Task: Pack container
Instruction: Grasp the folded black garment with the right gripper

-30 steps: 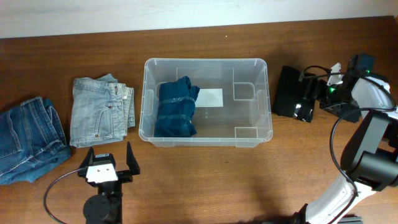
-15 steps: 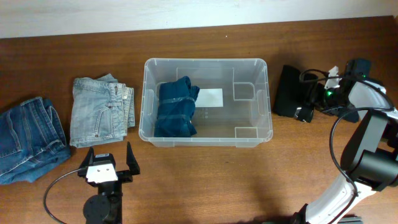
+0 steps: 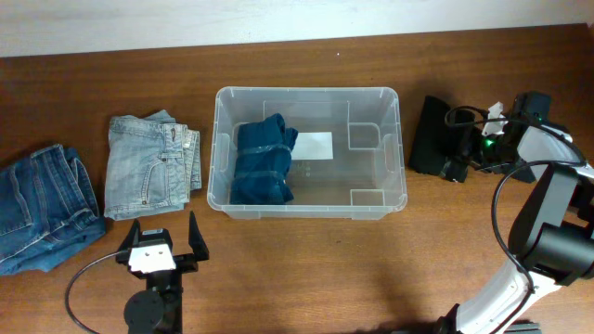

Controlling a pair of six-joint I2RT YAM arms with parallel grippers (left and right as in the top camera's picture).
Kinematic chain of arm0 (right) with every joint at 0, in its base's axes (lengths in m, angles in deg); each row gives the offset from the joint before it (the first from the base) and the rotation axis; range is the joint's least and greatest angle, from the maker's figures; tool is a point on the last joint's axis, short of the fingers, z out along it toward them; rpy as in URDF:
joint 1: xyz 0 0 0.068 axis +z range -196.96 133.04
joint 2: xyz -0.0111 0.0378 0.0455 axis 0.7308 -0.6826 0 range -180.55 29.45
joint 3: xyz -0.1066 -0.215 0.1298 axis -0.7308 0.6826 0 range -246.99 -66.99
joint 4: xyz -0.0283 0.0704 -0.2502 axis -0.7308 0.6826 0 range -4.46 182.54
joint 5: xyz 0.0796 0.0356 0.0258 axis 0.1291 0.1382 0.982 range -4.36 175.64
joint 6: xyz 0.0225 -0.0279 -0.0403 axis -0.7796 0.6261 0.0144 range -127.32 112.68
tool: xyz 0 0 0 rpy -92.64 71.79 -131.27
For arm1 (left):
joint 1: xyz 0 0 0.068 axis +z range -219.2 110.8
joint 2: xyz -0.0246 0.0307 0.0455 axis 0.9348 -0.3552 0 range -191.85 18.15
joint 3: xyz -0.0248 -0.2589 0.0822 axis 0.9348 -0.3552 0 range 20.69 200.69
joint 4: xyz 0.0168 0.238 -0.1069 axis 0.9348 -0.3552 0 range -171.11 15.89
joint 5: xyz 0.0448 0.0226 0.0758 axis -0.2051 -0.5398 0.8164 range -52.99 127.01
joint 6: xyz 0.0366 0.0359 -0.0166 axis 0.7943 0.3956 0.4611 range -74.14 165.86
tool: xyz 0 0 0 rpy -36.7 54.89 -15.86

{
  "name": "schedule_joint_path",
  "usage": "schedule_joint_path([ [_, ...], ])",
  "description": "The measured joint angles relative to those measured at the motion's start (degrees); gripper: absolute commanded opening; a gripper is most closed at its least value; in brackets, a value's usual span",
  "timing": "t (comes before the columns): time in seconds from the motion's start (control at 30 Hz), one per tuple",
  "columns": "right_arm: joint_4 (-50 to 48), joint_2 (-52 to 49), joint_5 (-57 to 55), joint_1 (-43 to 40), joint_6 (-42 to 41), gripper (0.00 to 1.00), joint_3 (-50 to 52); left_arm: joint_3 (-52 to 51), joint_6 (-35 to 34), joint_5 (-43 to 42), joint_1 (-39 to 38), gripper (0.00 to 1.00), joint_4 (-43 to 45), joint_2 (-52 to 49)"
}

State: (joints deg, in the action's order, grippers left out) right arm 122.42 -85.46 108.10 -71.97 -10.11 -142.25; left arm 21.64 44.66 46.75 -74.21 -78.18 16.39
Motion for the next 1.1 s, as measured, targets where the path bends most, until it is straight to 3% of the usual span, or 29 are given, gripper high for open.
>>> schedule_joint_path([
  [0.13, -1.3, 0.6, 0.1, 0.0, 0.0, 0.41, 1.3, 0.0, 0.0, 0.0, 0.0, 1.0, 0.0, 0.0],
  [0.3, -1.4, 0.7, -0.8, -0.1, -0.5, 0.62, 1.6, 0.0, 0.0, 0.0, 0.0, 1.0, 0.0, 0.0],
  [0.47, -1.4, 0.7, -1.9, -0.2, -1.1, 0.62, 1.7, 0.0, 0.0, 0.0, 0.0, 0.99, 0.0, 0.0],
  [0.7, -1.4, 0.8, -1.4, 0.0, -1.6, 0.31, 1.8, 0.0, 0.0, 0.0, 0.0, 0.99, 0.0, 0.0],
  [0.83, -1.4, 0.9, -1.4, 0.0, -1.8, 0.26, 1.8, 0.0, 0.0, 0.0, 0.0, 0.99, 0.0, 0.0],
  [0.9, -1.4, 0.9, -1.4, 0.0, -2.5, 0.05, 1.8, 0.0, 0.0, 0.0, 0.0, 0.99, 0.0, 0.0],
  [1.1, 2.2, 1.1, 0.0, -0.1, -5.0, 0.04, 0.5, 0.0, 0.0, 0.0, 0.0, 0.99, 0.0, 0.0],
])
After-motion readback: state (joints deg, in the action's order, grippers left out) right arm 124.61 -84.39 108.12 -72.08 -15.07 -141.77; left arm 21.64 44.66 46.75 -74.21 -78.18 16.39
